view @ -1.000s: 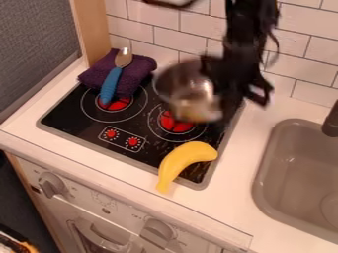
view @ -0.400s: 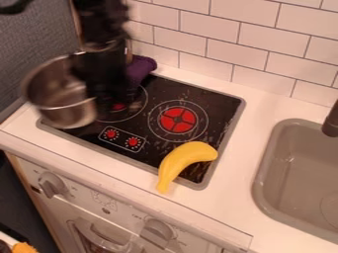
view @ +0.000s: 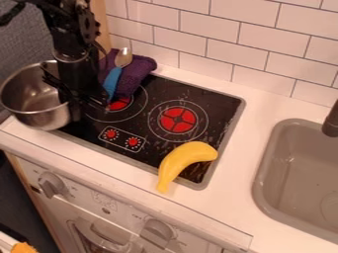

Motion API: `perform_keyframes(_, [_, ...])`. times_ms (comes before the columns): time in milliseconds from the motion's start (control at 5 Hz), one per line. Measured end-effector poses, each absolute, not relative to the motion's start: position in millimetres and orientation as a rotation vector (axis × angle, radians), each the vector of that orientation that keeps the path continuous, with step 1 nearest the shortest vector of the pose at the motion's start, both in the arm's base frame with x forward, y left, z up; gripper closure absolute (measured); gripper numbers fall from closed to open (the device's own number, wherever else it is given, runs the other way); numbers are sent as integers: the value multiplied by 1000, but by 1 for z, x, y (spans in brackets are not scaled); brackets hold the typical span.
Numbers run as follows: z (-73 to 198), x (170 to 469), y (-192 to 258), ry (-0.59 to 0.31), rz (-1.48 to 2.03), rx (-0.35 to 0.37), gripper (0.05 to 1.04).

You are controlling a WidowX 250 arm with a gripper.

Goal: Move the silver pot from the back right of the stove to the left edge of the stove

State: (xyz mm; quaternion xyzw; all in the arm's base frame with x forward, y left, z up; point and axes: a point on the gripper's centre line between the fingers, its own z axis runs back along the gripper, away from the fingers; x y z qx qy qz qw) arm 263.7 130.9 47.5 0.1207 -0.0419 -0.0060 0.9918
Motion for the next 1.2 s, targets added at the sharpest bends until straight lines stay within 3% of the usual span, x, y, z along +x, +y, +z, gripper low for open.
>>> perform_keyframes(400, [33, 261, 142, -36, -20, 276, 1007])
perform_keyframes(600, [34, 254, 137, -22, -25, 265, 1006])
perform_keyframes(800, [48, 252, 128, -62, -34, 262, 974])
perform_keyframes(1000, [50, 250, 125, -64, -28, 242, 791])
perform_keyframes(1200, [61, 250, 122, -90, -8, 231, 506])
